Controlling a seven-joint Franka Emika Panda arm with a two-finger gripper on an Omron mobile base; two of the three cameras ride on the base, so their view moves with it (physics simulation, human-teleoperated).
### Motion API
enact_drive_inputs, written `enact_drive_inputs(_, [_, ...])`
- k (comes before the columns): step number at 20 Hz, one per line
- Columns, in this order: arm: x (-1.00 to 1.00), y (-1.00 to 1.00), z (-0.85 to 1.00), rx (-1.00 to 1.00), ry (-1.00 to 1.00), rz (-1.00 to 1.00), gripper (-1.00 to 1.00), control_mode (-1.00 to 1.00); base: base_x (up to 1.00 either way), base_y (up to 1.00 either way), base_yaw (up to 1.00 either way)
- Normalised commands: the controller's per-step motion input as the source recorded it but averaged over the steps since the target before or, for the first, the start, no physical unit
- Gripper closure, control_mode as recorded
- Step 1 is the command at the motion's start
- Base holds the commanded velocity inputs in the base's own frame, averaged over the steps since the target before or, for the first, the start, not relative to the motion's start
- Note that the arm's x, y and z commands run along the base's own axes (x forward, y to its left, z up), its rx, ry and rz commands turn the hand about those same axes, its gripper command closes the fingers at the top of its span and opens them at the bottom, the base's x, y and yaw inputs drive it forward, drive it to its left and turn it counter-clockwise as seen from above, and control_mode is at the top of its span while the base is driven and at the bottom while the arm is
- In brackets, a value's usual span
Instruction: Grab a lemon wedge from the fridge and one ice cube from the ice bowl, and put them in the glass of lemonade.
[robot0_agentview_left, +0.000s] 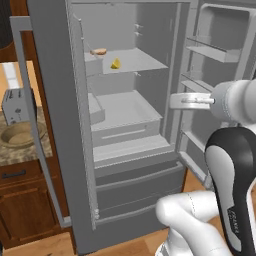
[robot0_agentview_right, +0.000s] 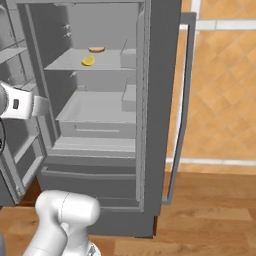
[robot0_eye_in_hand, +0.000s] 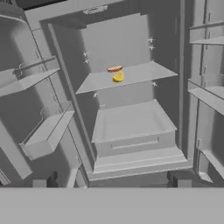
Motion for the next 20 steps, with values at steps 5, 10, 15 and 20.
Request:
enact_drive_inputs(5, [0.0, 0.0, 0.0, 0.0, 0.0, 0.0, -1.0, 1.0, 1.0, 0.0, 0.0])
enact_drive_inputs(10, [0.0, 0.0, 0.0, 0.0, 0.0, 0.0, -1.0, 1.0, 0.89, 0.0, 0.0])
enact_drive_inputs(15, [0.0, 0.0, 0.15, 0.03, -0.08, 0.0, -1.0, -1.0, 0.01, 0.0, 0.0])
enact_drive_inputs(20, [0.51, 0.11, 0.17, -0.03, 0.04, 0.01, -1.0, -1.0, 0.0, 0.0, 0.0])
